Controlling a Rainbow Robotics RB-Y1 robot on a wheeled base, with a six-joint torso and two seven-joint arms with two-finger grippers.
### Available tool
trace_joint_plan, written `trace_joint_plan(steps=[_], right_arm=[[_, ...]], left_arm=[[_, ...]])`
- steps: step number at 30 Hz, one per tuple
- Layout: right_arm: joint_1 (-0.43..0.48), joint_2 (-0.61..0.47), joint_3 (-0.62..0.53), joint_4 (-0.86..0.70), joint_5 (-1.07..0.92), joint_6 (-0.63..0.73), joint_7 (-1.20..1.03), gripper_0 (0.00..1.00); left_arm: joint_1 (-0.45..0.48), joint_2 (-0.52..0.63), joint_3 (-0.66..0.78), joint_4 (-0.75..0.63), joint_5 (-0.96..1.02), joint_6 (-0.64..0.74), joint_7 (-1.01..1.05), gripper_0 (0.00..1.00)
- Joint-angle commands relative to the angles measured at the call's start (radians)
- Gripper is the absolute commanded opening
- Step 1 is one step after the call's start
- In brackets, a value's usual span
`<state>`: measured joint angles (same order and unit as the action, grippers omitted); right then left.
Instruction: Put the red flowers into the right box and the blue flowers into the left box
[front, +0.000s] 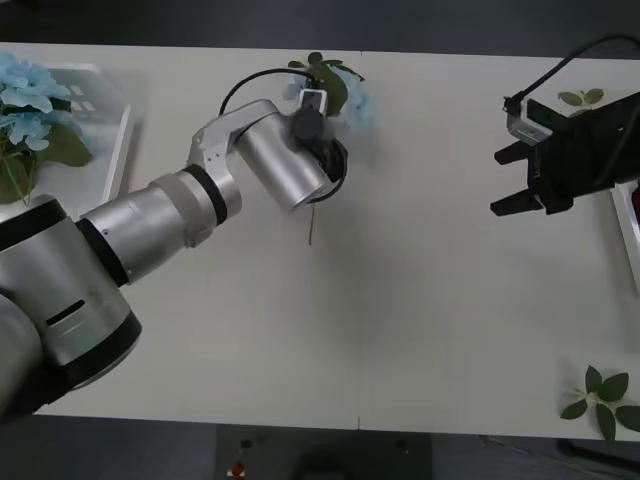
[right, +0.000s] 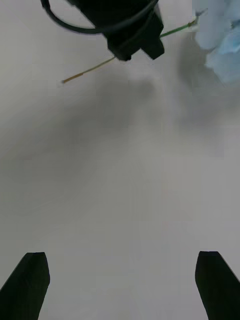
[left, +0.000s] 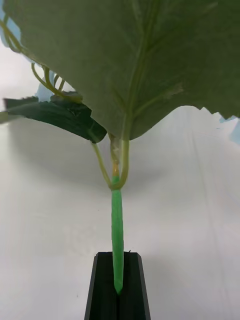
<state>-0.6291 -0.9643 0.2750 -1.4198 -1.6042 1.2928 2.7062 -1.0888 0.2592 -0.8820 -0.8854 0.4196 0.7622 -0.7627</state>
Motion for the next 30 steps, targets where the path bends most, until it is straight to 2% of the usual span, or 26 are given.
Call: trace_joint_plan(steps=[1,5,11,16,18,21,24,30], right_arm=[[0.006,-0.001,-0.007,-0.014,0.020,0.005,-0.001,0.86],[0.006,-0.004,-0.007,-0.014,0.038,0.042,-0.001,0.86],[0.006,-0.014,-0.007,-0.019,0.059,0.059,-0.001,0.86],[0.006,-0.016,-0.007,-0.021,0.101,0.051,-0.001,0.86],[0.005,-0.017,-0.007,-0.021,0.110,0.048,-0.001,0.86],[0.005,-0.017,-0.007,-0.021,0.110,0.048,-0.001,0.86],[0.005,-0.017,-0.007,-0.021,0.110,0.048,-0.001,0.85],[0.005,-0.017,-0.007,-0.021,0.110,0.048,-0.001,0.86]], left_arm=[[-0.010,0.117,0.006,-0.170,0.113,0.077,-0.095,0.00],[-0.010,0.222,0.006,-0.328,0.217,0.147,-0.113,0.00],[-0.003,0.405,0.008,-0.554,0.381,0.160,-0.122,0.00],[0.078,0.531,0.121,-0.713,0.496,0.161,-0.199,0.00],[0.155,0.551,0.241,-0.765,0.554,0.200,-0.306,0.00],[0.270,0.546,0.479,-0.808,0.656,0.339,-0.529,0.00],[0.345,0.515,0.693,-0.827,0.729,0.497,-0.696,0.00],[0.411,0.488,1.026,-0.816,0.831,0.798,-0.919,0.00]])
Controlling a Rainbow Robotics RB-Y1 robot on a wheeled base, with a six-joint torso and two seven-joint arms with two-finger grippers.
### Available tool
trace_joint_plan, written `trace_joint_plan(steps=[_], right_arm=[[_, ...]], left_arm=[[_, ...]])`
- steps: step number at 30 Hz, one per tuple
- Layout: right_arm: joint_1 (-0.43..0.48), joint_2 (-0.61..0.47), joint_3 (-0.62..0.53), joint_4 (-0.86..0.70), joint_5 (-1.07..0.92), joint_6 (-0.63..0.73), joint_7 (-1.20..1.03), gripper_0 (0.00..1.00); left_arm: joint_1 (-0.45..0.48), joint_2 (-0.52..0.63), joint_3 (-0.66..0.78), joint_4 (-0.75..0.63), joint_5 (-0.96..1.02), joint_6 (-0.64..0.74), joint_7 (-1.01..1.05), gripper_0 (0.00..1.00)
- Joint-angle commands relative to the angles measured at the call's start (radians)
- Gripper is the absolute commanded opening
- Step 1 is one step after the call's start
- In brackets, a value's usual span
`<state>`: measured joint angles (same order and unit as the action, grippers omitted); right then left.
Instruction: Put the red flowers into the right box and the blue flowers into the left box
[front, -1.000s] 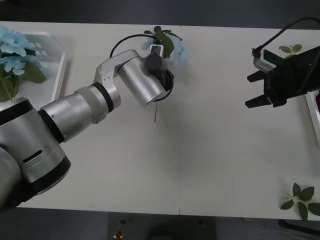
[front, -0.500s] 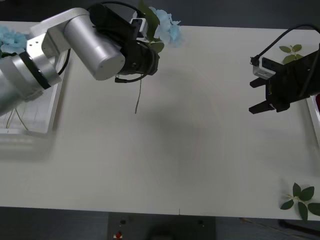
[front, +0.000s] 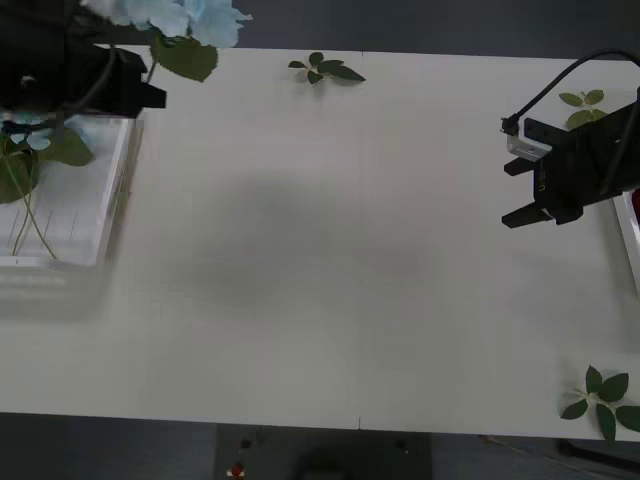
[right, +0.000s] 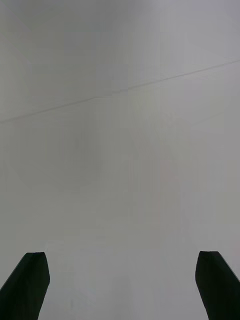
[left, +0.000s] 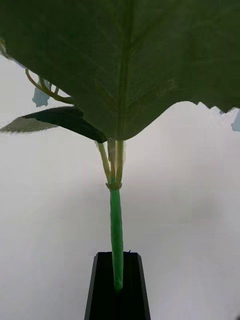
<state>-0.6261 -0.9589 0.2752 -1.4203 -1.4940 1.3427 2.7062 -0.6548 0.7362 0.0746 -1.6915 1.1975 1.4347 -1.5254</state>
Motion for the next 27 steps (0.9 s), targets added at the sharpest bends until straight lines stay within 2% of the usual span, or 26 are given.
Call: trace_joint_plan(steps=[1,5,7,16,22,24,27], right_arm=[[0.002,-0.023,-0.007,-0.020,0.000,-0.002,-0.001,0.85],[0.002,-0.023,-0.007,-0.020,0.000,-0.002,-0.001,0.85],[0.002,-0.023,-0.007,-0.020,0.000,-0.002,-0.001,0.86],[0.002,-0.023,-0.007,-0.020,0.000,-0.002,-0.001,0.85],[0.002,-0.023,-0.007,-0.020,0.000,-0.002,-0.001,0.86],[0.002,-0.023,-0.007,-0.020,0.000,-0.002,-0.001,0.86],[0.002,-0.023,-0.007,-0.020,0.000,-0.002,-0.001,0.85]], left_arm=[[-0.012,0.014,0.137,-0.010,0.057,0.187,-0.185,0.00],[-0.002,0.026,0.324,0.000,-0.007,0.340,-0.285,0.00],[0.000,0.045,0.376,0.004,-0.053,0.372,-0.326,0.00],[0.007,0.135,0.533,0.122,-0.194,0.426,-0.555,0.00],[0.027,0.201,0.534,0.207,-0.239,0.314,-0.590,0.00],[0.055,0.215,0.516,0.225,-0.236,0.240,-0.590,0.00],[0.133,0.235,0.462,0.234,-0.227,0.052,-0.585,0.00]])
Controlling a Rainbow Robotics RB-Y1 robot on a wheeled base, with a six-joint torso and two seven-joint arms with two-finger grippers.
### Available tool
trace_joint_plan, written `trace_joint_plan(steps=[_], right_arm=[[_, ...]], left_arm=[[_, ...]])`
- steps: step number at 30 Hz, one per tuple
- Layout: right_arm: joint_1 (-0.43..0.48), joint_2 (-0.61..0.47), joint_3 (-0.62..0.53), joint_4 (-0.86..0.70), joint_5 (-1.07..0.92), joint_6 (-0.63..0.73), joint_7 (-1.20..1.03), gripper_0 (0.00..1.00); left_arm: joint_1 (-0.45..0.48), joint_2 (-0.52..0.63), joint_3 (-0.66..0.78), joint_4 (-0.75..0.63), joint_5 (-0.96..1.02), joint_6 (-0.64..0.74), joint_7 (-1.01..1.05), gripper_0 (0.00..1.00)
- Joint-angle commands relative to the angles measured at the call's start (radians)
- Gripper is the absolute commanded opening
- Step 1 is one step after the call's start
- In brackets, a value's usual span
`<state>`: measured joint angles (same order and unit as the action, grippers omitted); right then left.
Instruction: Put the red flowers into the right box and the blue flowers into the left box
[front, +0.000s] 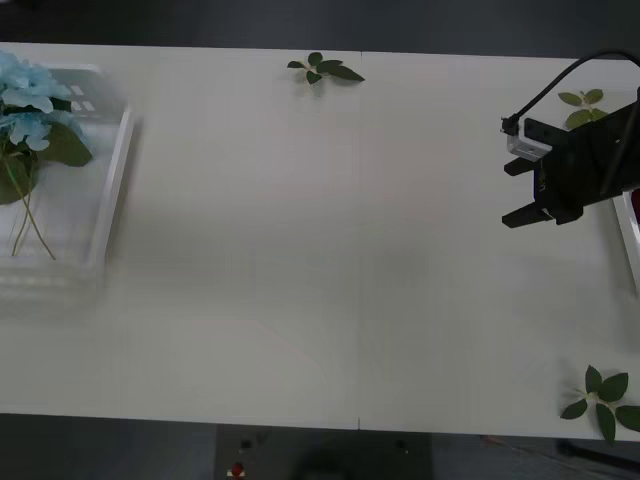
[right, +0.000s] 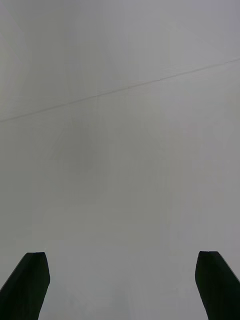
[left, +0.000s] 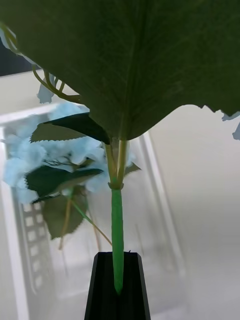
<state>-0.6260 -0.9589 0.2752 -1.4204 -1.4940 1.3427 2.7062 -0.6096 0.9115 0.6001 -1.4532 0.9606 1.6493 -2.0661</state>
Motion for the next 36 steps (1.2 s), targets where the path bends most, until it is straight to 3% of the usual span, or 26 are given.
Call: trace_joint_plan(steps=[1,7,18,26,36], right_arm=[[0.002,-0.023,-0.007,-0.020,0.000,-0.002,-0.001,0.86],[0.002,-0.023,-0.007,-0.020,0.000,-0.002,-0.001,0.86],[0.002,-0.023,-0.007,-0.020,0.000,-0.002,-0.001,0.86],[0.002,-0.023,-0.007,-0.020,0.000,-0.002,-0.001,0.85],[0.002,-0.023,-0.007,-0.020,0.000,-0.002,-0.001,0.86]], left_arm=[[0.110,0.066,-0.083,-0.003,0.010,-0.220,-0.042,0.00],[0.202,0.070,-0.187,0.094,0.112,-0.542,0.035,0.00],[0.215,0.070,-0.442,0.303,0.283,-0.931,0.074,0.00],[0.234,0.047,-0.637,0.367,0.314,-1.254,0.185,0.00],[0.271,0.027,-0.675,0.363,0.397,-1.321,0.216,0.00]])
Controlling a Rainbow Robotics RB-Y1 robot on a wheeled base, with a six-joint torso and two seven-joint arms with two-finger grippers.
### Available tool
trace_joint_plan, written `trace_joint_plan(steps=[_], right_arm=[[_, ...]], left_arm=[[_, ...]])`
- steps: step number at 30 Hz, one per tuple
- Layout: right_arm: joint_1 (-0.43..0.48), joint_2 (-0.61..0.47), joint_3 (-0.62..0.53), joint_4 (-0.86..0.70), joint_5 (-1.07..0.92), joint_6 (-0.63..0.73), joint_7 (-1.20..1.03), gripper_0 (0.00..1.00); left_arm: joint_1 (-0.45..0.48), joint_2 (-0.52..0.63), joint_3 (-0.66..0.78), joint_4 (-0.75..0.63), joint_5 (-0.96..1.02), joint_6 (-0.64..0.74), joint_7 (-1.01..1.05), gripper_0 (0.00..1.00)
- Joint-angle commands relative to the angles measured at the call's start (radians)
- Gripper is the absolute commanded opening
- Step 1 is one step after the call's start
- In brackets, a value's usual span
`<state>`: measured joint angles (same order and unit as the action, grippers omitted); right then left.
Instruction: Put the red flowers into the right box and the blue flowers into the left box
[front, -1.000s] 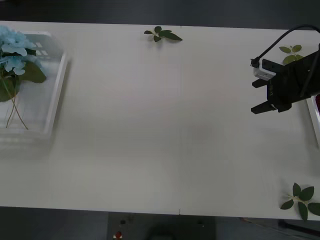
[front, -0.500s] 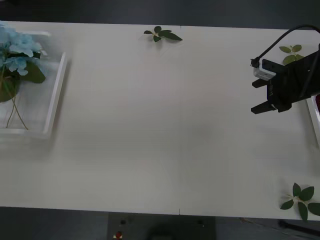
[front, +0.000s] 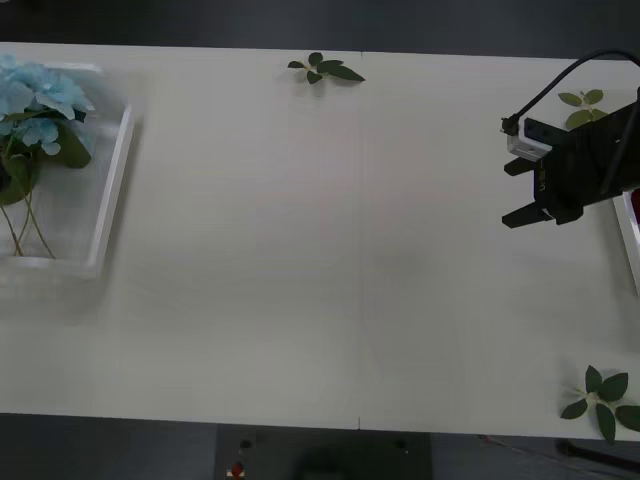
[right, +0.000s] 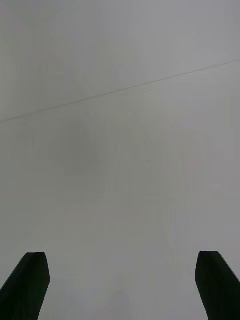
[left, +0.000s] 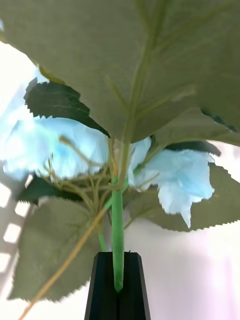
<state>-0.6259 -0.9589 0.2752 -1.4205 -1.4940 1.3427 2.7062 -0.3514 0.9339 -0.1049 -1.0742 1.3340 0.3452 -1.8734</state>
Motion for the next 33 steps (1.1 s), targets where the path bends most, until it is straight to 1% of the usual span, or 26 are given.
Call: trace_joint_plan(steps=[1,11,12,13,14,16,17,26,28,30,31,32,33], right_arm=[[0.002,-0.023,-0.007,-0.020,0.000,-0.002,-0.001,0.86],[0.002,-0.023,-0.007,-0.020,0.000,-0.002,-0.001,0.86],[0.002,-0.023,-0.007,-0.020,0.000,-0.002,-0.001,0.86],[0.002,-0.023,-0.007,-0.020,0.000,-0.002,-0.001,0.85],[0.002,-0.023,-0.007,-0.020,0.000,-0.002,-0.001,0.86],[0.002,-0.023,-0.007,-0.020,0.000,-0.002,-0.001,0.85],[0.002,-0.023,-0.007,-0.020,0.000,-0.002,-0.001,0.85],[0.002,-0.023,-0.007,-0.020,0.000,-0.002,-0.001,0.86],[0.002,-0.023,-0.007,-0.020,0.000,-0.002,-0.001,0.85],[0.002,-0.023,-0.007,-0.020,0.000,-0.002,-0.001,0.86],[0.002,-0.023,-0.007,-0.020,0.000,-0.002,-0.001,0.85],[0.002,-0.023,-0.007,-0.020,0.000,-0.002,-0.001,0.85],[0.002,-0.023,-0.007,-0.020,0.000,-0.002,-0.001,0.86]], left_arm=[[0.012,0.005,0.030,-0.016,0.033,-0.019,0.023,0.00],[0.012,0.005,0.042,-0.021,0.129,-0.019,0.020,0.00],[0.012,0.005,0.044,-0.021,0.129,-0.019,0.020,0.09],[0.012,0.005,0.044,-0.021,0.129,-0.019,0.020,0.32],[0.012,0.005,0.048,-0.019,0.128,-0.019,0.020,0.59],[0.012,0.005,0.050,-0.019,0.128,-0.019,0.019,0.95],[0.012,0.005,0.050,-0.021,0.128,-0.019,0.020,1.00],[0.012,0.005,0.062,-0.026,0.155,-0.009,0.019,1.00],[0.011,0.005,0.102,-0.035,0.159,0.046,0.017,1.00],[0.012,0.014,0.198,-0.059,0.125,0.195,0.010,1.00],[0.012,0.017,0.220,-0.065,0.114,0.233,0.010,1.00],[0.011,0.028,0.272,-0.078,0.086,0.336,0.008,1.00],[0.011,0.033,0.291,-0.079,0.077,0.374,0.008,1.00]])
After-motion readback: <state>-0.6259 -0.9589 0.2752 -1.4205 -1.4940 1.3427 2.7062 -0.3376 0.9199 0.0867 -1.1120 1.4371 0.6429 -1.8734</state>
